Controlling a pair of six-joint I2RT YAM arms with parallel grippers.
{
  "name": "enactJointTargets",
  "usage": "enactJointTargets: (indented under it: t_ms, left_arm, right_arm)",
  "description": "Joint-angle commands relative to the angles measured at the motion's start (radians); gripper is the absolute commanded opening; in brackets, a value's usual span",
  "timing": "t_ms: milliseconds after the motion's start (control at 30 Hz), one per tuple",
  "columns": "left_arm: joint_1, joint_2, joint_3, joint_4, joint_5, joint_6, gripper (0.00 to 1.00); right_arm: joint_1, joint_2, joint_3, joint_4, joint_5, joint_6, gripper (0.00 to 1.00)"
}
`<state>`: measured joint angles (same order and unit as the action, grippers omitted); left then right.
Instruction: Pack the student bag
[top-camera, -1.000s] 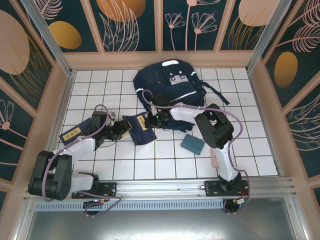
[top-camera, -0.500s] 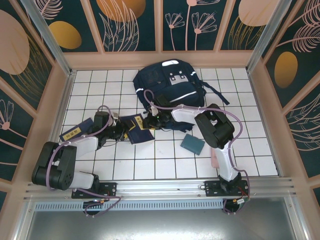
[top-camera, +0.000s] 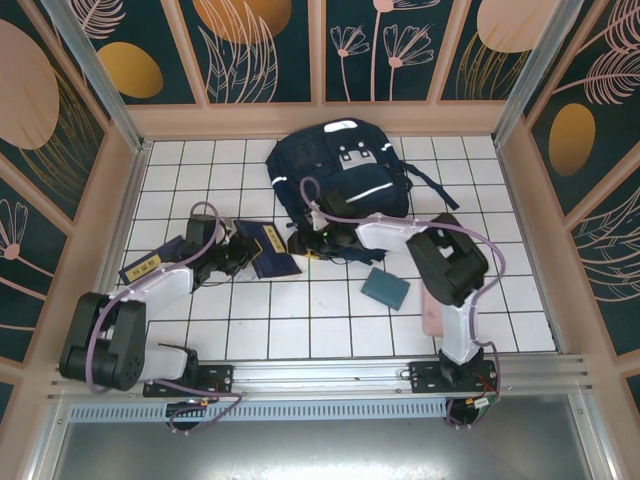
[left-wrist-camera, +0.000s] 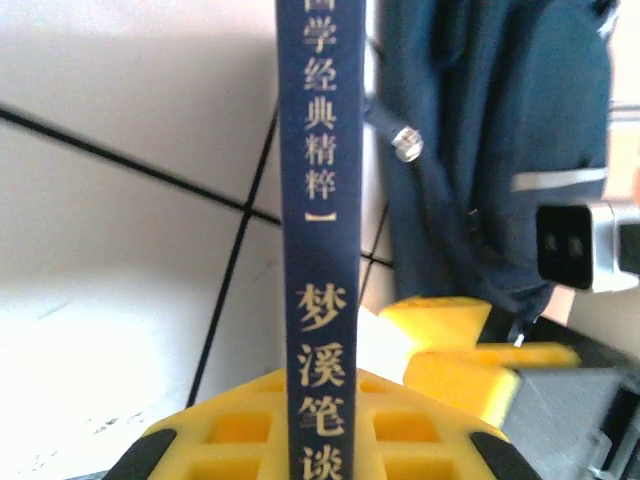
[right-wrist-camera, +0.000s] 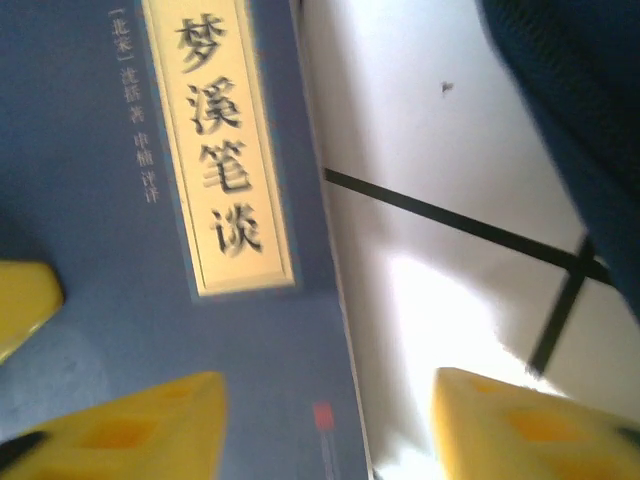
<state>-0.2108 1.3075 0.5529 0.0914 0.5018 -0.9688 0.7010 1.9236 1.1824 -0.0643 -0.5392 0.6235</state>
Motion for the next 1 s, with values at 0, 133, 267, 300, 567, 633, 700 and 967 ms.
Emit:
enactJointTargets:
  t_ms: [0,133,267,300,567,633,700,967]
  left_arm:
    - [-0.006,-0.12,0.073,0.038,-0.075,0.019,0.0]
    - [-0.008,-0.159,0.098,0.222,-0.075,-0.076,0.0]
    - [-0.026,-0.122,0.128,0.419,-0.083,-0.171,0.0]
    - [-0.031,-0.109,0.141,0.454,-0.087,-0.188,0.0]
    - [-0.058,-0.029,0.198,0.677,-0.135,-0.337,0.0]
    - [-0.061,-0.02,0.201,0.712,-0.14,-0.372,0.0]
    - [-0.065,-0.009,0.198,0.756,-0.14,-0.41,0.0]
    - [-0.07,0.012,0.211,0.788,-0.145,-0.452,0.08]
  right_arm:
    - [-0.056,-0.155,-0.106,0.255,-0.012,0.107,0.76]
    - [-0.096,-0.238,-0.207,0.516,-0.083,0.282,0.9]
    - [-0.099,-0.22,-0.211,0.775,-0.154,0.479,0.96]
    - [-0.096,-0.202,-0.197,0.819,-0.17,0.525,0.97]
    - [-0.075,-0.08,-0.135,1.086,-0.184,0.775,0.95]
    - [-0.075,-0.072,-0.126,1.127,-0.169,0.798,0.9]
    - [-0.074,-0.064,-0.105,1.146,-0.165,0.817,0.81]
    - [-0.089,-0.087,-0.122,1.252,-0.107,0.872,0.34]
